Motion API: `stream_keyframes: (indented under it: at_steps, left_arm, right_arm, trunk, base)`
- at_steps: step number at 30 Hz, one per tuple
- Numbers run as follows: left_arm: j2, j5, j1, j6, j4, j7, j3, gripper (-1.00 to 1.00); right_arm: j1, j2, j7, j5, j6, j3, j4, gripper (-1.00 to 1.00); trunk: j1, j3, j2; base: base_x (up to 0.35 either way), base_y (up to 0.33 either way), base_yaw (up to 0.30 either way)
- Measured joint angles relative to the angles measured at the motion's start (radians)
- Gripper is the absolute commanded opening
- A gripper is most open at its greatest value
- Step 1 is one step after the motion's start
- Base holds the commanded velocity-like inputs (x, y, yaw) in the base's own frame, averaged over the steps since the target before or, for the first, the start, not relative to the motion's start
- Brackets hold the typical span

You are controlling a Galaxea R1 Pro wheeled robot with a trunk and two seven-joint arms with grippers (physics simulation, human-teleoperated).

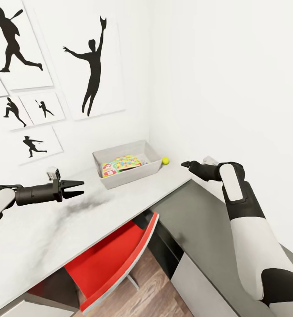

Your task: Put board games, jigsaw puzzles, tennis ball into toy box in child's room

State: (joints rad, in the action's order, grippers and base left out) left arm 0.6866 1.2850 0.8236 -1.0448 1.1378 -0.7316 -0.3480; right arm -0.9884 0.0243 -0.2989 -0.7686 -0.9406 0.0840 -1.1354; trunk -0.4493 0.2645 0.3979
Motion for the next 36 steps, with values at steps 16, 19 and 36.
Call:
stream_keyframes:
  at_steps: [16, 19, 36]
  left_arm:
    - [-0.002, -0.002, 0.000, 0.000, 0.000, 0.005, -0.002, 1.00]
    - [-0.002, -0.002, 0.000, 0.001, 0.000, 0.005, 0.001, 1.00]
    - [-0.001, 0.000, 0.000, 0.000, 0.000, 0.005, -0.001, 1.00]
  right_arm:
    - [0.000, 0.000, 0.001, 0.000, 0.002, 0.000, 0.004, 1.00]
    - [0.000, 0.000, 0.001, 0.000, 0.002, 0.000, 0.004, 1.00]
    - [0.000, 0.000, 0.001, 0.000, 0.002, 0.000, 0.002, 1.00]
  trunk:
    - [0.000, 0.000, 0.000]
    - [0.000, 0.000, 0.000]
    - [0.000, 0.000, 0.000]
  base:
    - [0.103, 0.099, -0.038]
    - [0.120, -0.077, -0.001]
    - [0.073, -0.010, 0.000]
